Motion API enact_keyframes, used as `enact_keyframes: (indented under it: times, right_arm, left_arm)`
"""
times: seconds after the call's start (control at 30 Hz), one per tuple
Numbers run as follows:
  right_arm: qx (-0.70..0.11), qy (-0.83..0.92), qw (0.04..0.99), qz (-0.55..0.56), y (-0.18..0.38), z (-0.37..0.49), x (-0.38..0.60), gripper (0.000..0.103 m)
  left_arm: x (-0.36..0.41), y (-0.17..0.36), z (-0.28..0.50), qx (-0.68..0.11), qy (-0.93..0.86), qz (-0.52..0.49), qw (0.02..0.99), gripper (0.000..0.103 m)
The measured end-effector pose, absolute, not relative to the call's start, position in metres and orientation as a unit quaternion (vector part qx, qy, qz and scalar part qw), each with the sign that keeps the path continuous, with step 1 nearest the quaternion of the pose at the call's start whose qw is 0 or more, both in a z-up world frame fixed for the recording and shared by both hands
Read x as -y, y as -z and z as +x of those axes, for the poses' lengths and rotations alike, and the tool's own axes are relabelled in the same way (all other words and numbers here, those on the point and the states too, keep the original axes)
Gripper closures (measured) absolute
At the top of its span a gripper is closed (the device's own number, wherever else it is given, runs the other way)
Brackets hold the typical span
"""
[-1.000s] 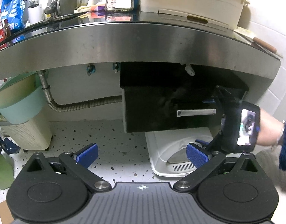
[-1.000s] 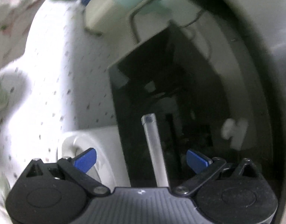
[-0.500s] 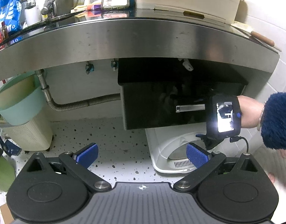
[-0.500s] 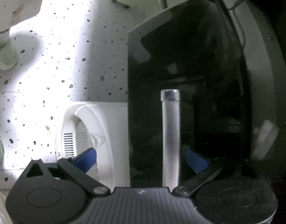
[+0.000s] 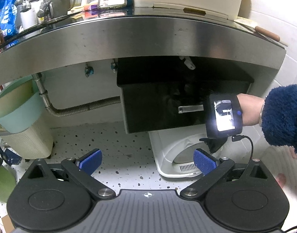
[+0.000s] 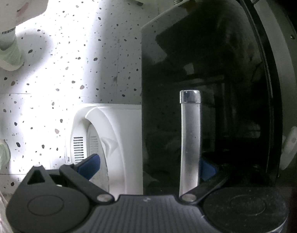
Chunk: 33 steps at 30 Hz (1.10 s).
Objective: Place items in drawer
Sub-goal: 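Move the right tool down and hook its fingers on the drawer's metal handle, then pull the drawer handle outward with the right tool to open the drawer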
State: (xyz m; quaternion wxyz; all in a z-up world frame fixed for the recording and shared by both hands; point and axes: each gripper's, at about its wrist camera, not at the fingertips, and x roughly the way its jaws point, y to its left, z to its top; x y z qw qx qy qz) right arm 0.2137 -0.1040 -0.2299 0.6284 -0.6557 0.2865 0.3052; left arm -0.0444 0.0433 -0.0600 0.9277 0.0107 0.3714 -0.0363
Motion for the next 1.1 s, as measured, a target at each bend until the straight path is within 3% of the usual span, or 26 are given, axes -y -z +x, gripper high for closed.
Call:
enact_keyframes:
  times: [1.1]
  right_arm:
    - [-0.294, -0.302, 0.642, -0.641, 0.233, 0.23, 0.095, 0.0]
  left_arm:
    - [-0.033, 0.062, -0.046, -0.379, 0.044, 0.021, 0.924, 0.001]
